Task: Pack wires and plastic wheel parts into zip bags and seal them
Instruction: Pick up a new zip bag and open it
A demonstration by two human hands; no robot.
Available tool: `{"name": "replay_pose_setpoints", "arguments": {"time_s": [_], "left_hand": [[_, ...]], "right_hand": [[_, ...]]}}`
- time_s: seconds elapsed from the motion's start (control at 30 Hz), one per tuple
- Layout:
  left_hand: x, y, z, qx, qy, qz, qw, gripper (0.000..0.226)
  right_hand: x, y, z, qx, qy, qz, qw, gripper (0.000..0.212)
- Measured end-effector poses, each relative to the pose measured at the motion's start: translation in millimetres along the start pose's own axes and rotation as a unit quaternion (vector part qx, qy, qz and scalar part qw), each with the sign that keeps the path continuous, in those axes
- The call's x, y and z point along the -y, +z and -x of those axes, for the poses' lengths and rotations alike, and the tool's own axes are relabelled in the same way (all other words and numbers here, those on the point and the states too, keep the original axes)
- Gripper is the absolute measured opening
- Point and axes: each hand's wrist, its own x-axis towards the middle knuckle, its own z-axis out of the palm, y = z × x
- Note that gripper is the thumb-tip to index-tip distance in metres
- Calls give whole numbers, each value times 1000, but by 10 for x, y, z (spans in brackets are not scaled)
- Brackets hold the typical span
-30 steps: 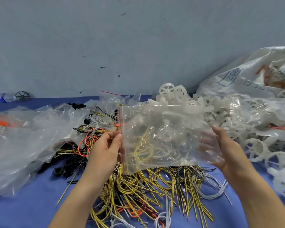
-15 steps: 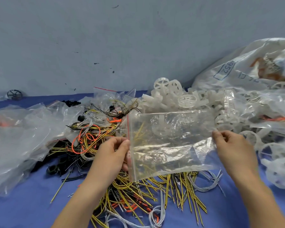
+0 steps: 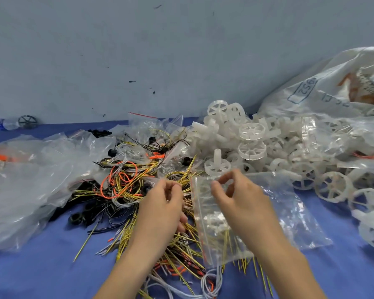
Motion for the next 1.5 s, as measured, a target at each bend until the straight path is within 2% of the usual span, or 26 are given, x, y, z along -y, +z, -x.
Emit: {"name": "replay_pose_setpoints", "arguments": {"time_s": [0.2,0.27,0.4,0.5,0.6,0.7,0.77,0.87,0.97,1.03,1.1,1.23,1.43,1.5], "left_hand": [[199,-395,-169,-88,-22,-30,995,14],[271,-473,-199,-93,-29,-43,994,14],[334,-546,-206,-77,-27,-67,994,14],[319,-496,-207,-72,5,-142,987,16],[279,-328,-221,-56,65,-281,956,31],[254,-114,-255,-43,58,-413,908,45],[242,-24,-300,-43,33,-462,885,49],[238,52,-377,-46,27,-481,875,48],[228,115,-406,-38,21,-475,879,42],[220,137,-412,-30,3,-446,895,36],[214,115,-432,-25,-12,-379,925,27],[156,5,-465,-38,-5,-194,980,16],[95,-219,-422,-94,54,-79,991,11],[92,-297,-389,-102,63,-50,991,8]], "right_hand": [[180,296,127,100,-29,128,986,50],[199,355,153,124,-23,144,982,49],[219,398,178,129,-23,146,981,34],[201,386,179,130,-16,151,980,30],[171,371,193,137,-5,165,977,31],[148,370,213,149,4,188,971,37],[128,359,212,156,10,192,969,42],[90,331,197,171,16,202,964,45],[68,328,200,176,3,225,958,39],[62,354,212,166,-8,233,958,31],[55,381,219,154,-17,236,959,28],[38,431,202,136,-17,249,959,43],[59,455,153,139,-32,249,958,20],[31,422,138,150,-26,234,960,19]]}}
